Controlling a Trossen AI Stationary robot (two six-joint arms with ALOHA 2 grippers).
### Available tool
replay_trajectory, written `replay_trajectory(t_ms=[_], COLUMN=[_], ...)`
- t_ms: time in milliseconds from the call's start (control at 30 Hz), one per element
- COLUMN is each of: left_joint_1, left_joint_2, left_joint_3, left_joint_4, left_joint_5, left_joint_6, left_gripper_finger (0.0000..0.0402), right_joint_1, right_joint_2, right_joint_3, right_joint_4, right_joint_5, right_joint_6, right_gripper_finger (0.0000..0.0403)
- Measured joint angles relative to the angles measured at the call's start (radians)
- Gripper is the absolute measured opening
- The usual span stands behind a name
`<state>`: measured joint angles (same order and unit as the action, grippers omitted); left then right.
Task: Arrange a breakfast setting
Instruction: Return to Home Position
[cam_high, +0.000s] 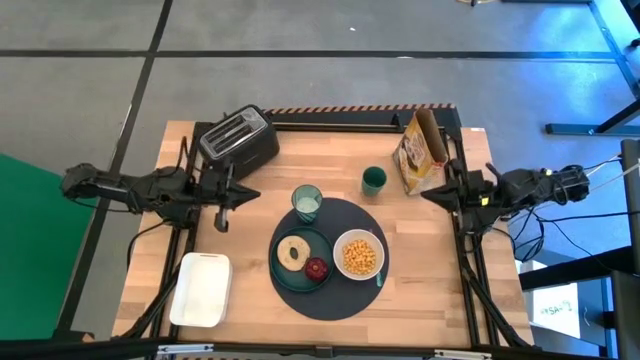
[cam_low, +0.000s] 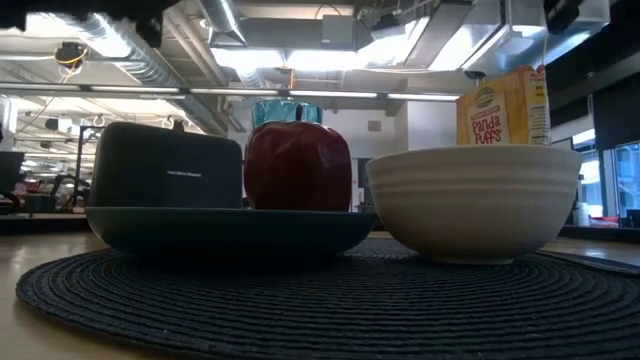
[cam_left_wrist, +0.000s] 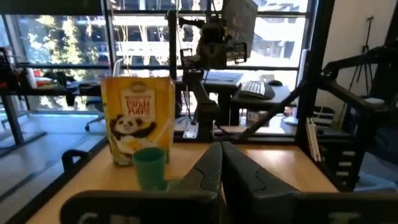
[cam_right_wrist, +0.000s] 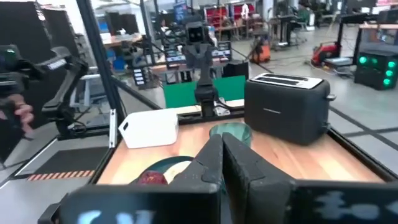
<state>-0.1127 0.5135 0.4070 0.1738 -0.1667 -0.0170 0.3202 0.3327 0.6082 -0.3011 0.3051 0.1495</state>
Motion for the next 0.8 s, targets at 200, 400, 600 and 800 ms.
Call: replay_trajectory(t_ms=[200,400,600,800], left_joint_1=[0.000,0.000,0.000,0.000], left_joint_2=[-0.155,-0.273,-0.348,-0.383], left_joint_3=[-0.139,-0.220,-0.277,-0.326], left_joint_4=[0.000,-0.007,-0.008,-0.035], left_joint_5=[0.000,0.000,0.003,0.005], left_joint_6=[0.002,0.041,0.099,0.072], left_gripper_finger=[0.0002,0.0002,0.0002,0.0002], right_joint_1=[0.000,0.000,0.000,0.000], right_joint_2=[-0.073,-0.123,-0.153,-0.202], right_joint_3=[-0.111,-0.257,-0.329,-0.385], right_joint_4=[0.059,0.190,0.247,0.242], right_joint_5=[0.025,0.036,0.052,0.063], right_joint_6=[-0.045,-0.051,-0.019,-0.018], right_gripper_finger=[0.0000,0.0000,0.0000,0.0000])
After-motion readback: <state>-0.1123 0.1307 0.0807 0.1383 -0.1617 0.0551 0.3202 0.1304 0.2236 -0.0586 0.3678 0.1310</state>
